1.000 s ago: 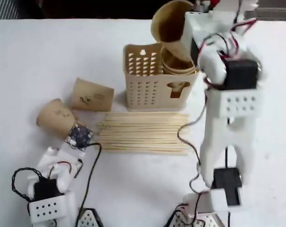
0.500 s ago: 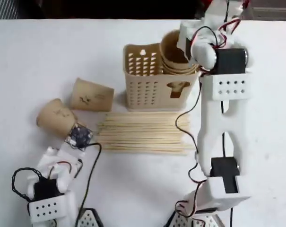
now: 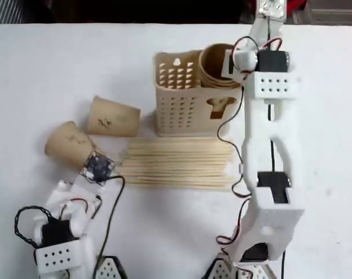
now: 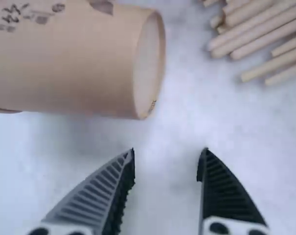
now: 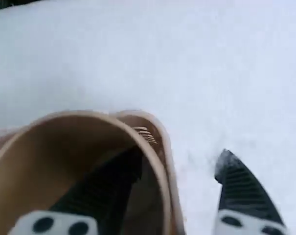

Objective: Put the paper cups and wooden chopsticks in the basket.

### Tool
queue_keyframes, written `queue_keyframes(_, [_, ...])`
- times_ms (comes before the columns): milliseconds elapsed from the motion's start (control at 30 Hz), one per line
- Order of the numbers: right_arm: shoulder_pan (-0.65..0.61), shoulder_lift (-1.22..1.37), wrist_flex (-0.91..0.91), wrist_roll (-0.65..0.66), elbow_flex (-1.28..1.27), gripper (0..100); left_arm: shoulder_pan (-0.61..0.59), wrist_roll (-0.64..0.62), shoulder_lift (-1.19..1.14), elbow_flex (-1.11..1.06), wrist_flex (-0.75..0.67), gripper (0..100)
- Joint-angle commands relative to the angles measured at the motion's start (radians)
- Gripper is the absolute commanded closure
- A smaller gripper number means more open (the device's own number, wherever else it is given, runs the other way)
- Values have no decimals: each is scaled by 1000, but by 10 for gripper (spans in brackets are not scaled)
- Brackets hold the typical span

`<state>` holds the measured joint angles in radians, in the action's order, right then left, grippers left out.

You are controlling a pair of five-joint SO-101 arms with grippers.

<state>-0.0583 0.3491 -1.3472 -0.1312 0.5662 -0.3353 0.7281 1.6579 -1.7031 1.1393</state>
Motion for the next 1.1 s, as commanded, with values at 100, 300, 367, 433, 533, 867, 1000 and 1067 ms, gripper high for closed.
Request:
queue_keyframes(100, [24,70,-2,3,6,751,-7,11,-2,3,8,789])
queue_keyframes(300, [18,-28,-19,3,5,751,-7,11,-2,3,0,789])
queue_keyframes(367, [16,-93,-25,3,5,752,-7,11,-2,6,-18,789])
queue_keyframes(433, [16,-165,-42,3,5,752,-7,11,-2,8,-44,789])
queue_keyframes(533, [16,-262,-94,3,5,759,-10,2,-2,61,-55,788])
queue_keyframes(867, [25,-463,-311,212,-5,974,-84,0,-58,654,221,786])
queue_keyframes(1000, [56,-539,-369,227,-51,981,-105,-46,-303,888,245,786])
queue_keyframes(1067, [79,-601,-352,258,-150,981,-139,-64,-473,1011,242,785])
